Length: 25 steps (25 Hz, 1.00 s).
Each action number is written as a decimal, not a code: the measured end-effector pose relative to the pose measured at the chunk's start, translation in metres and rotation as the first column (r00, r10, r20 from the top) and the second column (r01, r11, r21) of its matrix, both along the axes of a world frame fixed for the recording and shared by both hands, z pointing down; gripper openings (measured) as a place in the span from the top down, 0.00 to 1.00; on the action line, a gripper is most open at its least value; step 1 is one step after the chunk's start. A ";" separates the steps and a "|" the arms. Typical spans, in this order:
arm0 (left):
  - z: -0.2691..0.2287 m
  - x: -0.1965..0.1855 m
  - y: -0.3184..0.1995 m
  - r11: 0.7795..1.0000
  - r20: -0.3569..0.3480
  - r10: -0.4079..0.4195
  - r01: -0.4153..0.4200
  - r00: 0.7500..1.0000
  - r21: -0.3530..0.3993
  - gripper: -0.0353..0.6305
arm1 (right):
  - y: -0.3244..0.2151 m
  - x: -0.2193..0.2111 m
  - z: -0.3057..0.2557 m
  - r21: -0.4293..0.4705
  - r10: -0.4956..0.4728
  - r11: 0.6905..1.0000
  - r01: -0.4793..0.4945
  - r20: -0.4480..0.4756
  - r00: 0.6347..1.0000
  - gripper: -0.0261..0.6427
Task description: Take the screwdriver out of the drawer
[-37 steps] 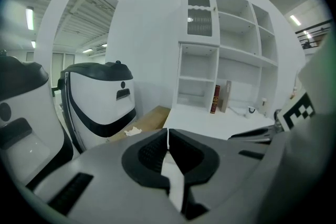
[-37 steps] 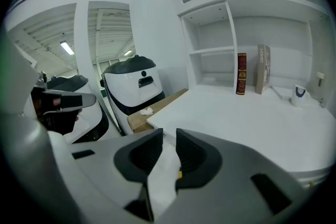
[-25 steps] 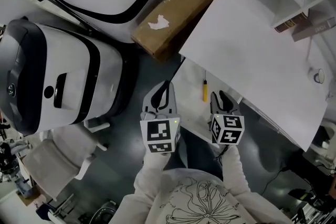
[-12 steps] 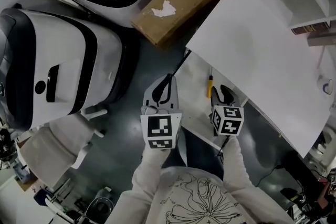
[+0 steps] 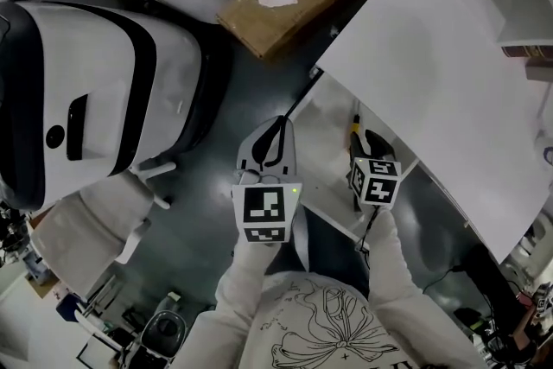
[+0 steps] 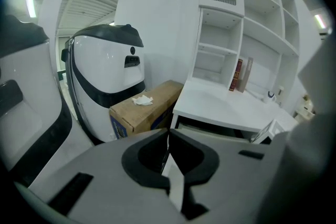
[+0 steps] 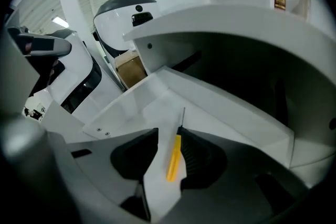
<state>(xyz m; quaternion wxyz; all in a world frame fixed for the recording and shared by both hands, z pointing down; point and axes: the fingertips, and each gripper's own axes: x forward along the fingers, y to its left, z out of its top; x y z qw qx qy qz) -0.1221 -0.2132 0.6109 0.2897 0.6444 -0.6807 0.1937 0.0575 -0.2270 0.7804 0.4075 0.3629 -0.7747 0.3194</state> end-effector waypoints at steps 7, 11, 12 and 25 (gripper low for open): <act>0.019 0.000 0.009 0.999 -0.003 0.001 -0.001 1.000 -0.036 0.93 | 0.004 0.002 0.034 -0.048 0.002 0.999 -0.004 -0.031 1.000 0.76; 0.026 -0.002 0.012 0.999 -0.008 -0.007 0.007 1.000 -0.048 0.93 | 0.003 0.002 0.050 -0.065 -0.003 0.998 -0.001 -0.050 0.999 0.76; 0.028 -0.003 0.013 0.999 -0.008 -0.009 0.009 1.000 -0.050 0.93 | 0.003 0.002 0.054 -0.068 -0.003 0.998 0.000 -0.056 0.998 0.76; 0.035 -0.009 0.018 0.998 -0.014 -0.026 0.025 1.000 -0.060 0.93 | 0.007 0.005 0.081 -0.106 -0.018 0.994 0.005 -0.126 0.992 0.82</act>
